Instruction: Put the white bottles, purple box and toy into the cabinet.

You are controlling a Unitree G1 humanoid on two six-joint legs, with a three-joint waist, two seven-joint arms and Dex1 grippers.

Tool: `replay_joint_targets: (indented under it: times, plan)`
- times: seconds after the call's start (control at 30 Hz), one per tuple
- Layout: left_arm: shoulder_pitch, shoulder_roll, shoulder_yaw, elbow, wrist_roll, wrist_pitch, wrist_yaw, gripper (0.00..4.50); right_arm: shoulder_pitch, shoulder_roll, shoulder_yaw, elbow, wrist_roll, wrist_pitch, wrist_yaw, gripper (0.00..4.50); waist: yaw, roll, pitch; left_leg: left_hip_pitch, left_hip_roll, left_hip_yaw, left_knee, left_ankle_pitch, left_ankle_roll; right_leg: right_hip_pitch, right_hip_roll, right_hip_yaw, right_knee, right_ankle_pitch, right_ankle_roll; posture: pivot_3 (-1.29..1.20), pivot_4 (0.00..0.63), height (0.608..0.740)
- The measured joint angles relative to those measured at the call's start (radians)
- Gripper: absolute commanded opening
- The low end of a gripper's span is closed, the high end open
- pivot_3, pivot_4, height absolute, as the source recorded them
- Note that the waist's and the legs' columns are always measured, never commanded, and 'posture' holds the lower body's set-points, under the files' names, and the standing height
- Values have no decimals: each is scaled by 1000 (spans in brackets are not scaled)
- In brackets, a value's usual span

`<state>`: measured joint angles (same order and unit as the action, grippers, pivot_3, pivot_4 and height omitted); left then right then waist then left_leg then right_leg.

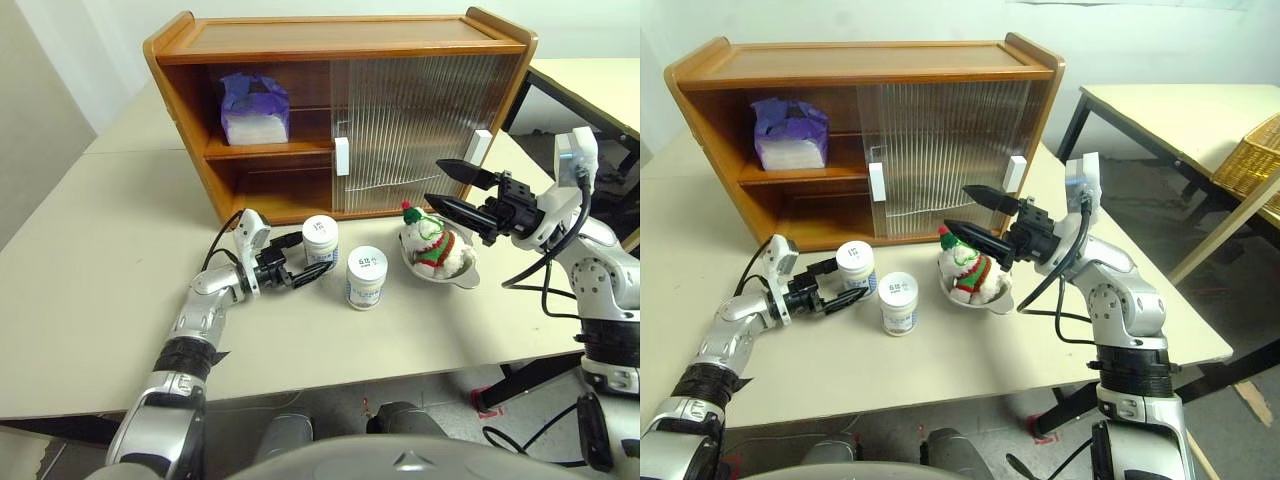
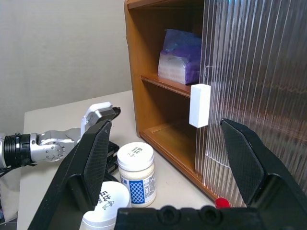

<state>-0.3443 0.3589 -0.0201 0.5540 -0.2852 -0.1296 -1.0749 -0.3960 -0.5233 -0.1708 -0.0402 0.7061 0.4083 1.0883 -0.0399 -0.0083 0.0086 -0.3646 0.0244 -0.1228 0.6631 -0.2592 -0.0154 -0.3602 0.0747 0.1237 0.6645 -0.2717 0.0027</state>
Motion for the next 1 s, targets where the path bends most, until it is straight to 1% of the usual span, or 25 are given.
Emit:
replay_joint_targets:
  times: [0.03,0.07,0.43,0.57,0.7,0.8,1.0]
  plan:
    - [-2,-2,0,0,2,0,-2,3251,0,0,0,0,0,0,0,4500,0,0,0,0,0,0,0,0,0,0,0,0,0,0,0,-88,0,740]
    - [-3,-2,0,1,3,0,-3,3062,1,0,0,-1,0,0,0,4500,0,0,0,0,0,0,0,0,0,0,0,0,0,0,0,-88,0,740]
    - [-3,-5,7,0,4,3,24,3062,4,0,0,-6,0,0,-1,4500,0,0,0,0,0,0,0,0,0,0,0,0,0,0,0,-77,0,740]
    - [-4,8,49,-18,-5,26,82,3062,4,3,0,-6,0,0,0,4500,0,0,0,0,0,0,0,0,0,0,0,0,0,0,0,-73,0,740]
    - [-12,20,90,-80,-25,69,141,3062,3,11,1,-6,0,0,0,4500,2,0,0,0,-1,0,0,0,0,0,0,-1,-1,0,1,-63,0,740]
    - [-28,18,101,-107,-30,104,187,3062,3,20,4,-6,0,0,1,4500,5,0,0,0,-2,1,1,0,0,1,0,0,-1,0,1,-61,0,740]
    - [-53,9,103,-100,-28,144,261,3062,3,24,4,-6,0,0,1,4500,6,0,0,0,-1,1,0,0,0,1,0,0,-1,0,2,-66,0,740]
